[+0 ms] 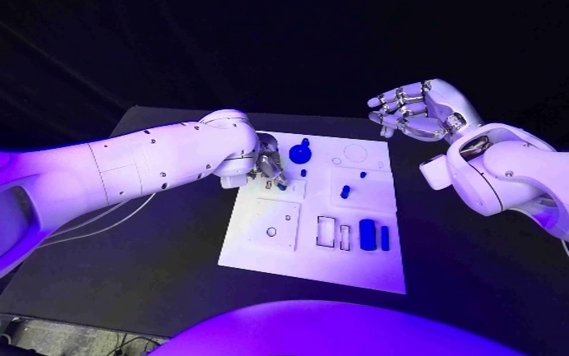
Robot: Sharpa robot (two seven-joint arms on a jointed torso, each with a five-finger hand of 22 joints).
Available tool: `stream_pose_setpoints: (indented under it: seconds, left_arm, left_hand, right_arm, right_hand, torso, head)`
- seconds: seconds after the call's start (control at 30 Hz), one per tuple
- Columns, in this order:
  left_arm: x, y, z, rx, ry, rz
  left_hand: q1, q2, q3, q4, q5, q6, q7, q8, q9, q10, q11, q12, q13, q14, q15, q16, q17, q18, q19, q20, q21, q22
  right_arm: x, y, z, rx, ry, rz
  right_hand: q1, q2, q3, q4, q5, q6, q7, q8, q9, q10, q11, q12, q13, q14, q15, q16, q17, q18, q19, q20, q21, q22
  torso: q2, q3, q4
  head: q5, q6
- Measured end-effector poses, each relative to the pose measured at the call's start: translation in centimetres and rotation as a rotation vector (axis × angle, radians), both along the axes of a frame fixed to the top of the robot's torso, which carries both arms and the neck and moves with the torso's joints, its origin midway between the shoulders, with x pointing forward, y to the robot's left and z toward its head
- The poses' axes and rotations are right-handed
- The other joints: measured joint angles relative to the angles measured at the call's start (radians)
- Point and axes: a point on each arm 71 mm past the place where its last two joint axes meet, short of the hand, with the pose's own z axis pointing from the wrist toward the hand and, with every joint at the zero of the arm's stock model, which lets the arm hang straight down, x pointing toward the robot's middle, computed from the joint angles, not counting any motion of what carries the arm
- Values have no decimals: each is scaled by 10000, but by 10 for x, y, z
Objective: Assemble the parts on the task board
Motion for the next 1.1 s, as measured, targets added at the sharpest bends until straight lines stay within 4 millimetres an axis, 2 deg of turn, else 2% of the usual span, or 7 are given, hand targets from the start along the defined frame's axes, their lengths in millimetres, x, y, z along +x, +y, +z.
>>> stream_pose_setpoints:
  seconds: [0.33, 0.37, 0.43, 0.47, 0.5, 1.1]
  left_arm:
    - [0, -1, 0, 42, 85, -81]
    - [0, -1, 0, 47, 90, -85]
    - [-1, -1, 0, 56, 97, -91]
    - [-1, -1, 0, 61, 98, -94]
    - [-1, -2, 0, 67, 100, -97]
    - [-1, 0, 0, 73, -24, 73]
  left_hand:
    - [-1, -1, 0, 0, 0, 0, 0, -18, 8, 1, 3, 0, 0, 0, 0, 0, -1, -1, 0, 0, 0, -1]
    - [-1, -1, 0, 0, 189, 3, 3, -19, 8, 2, 4, 0, 0, 0, 0, 0, -1, -1, 0, 0, 0, 2]
    - [-98, 8, 44, 43, 1071, 53, 53, -41, 8, 14, 17, 0, 0, 27, -32, 39, -2, 1, 21, -21, 44, 42]
    - [-109, -5, 56, 56, 1329, 53, 53, -55, 8, 14, 18, 0, 0, 14, -57, 40, -2, 1, 37, -37, 68, 53]
    - [-110, -5, 56, 56, 1436, 53, 53, -56, 8, 13, 18, 0, 0, -1, -71, 40, -2, 1, 37, -37, 68, 53]
    - [-267, -84, 56, 55, 1687, 90, 89, -116, 10, 70, -3, 0, 47, -1, -71, 40, -4, 1, 36, -36, 117, 152]
  right_arm:
    - [0, 0, 0, 1, 7, 2]
    - [0, 0, 0, 1, 7, 3]
    - [0, 0, 0, 2, 9, 3]
    - [0, 0, 0, 2, 9, 3]
    - [0, 0, 0, 2, 10, 4]
    - [0, 0, 0, 8, 15, 4]
  right_hand:
    - [0, 0, 0, 0, 0, 0, 0, 0, 0, 0, 0, 0, 0, 0, 0, 0, -1, -1, 0, 0, 0, -1]
    - [0, 0, 0, 0, 0, 0, 0, 0, 0, 0, 0, 0, 0, 0, 0, 0, -1, -1, 0, 0, 0, -2]
    - [0, 0, 0, 0, 0, 0, 0, 0, 0, 0, 0, 0, 0, 0, 0, 0, -2, -1, 0, 0, 0, -2]
    - [0, 0, 0, 0, 0, 0, 0, 0, 0, 0, 0, 0, 0, 0, 0, 0, -2, -1, 0, 0, 0, -2]
    - [0, 0, 0, 0, 0, 0, 0, 0, 0, 0, 0, 0, 0, 0, 0, 0, -2, -1, 0, 0, 0, -2]
    - [0, 0, 0, 0, 0, 0, 0, 0, 0, 0, 0, 0, 1, 0, 0, 0, -5, -1, 0, 0, 0, 5]
  torso:
    - [3, 0, 0]
    - [3, -1, 0]
    - [3, -4, 0]
    - [3, -4, 0]
    - [3, -4, 0]
    - [-1, -3, -1]
  head:
    - [-5, -20]
    - [-5, -21]
    - [-5, -21]
    - [-5, -21]
    - [-5, -21]
    - [-19, -21]
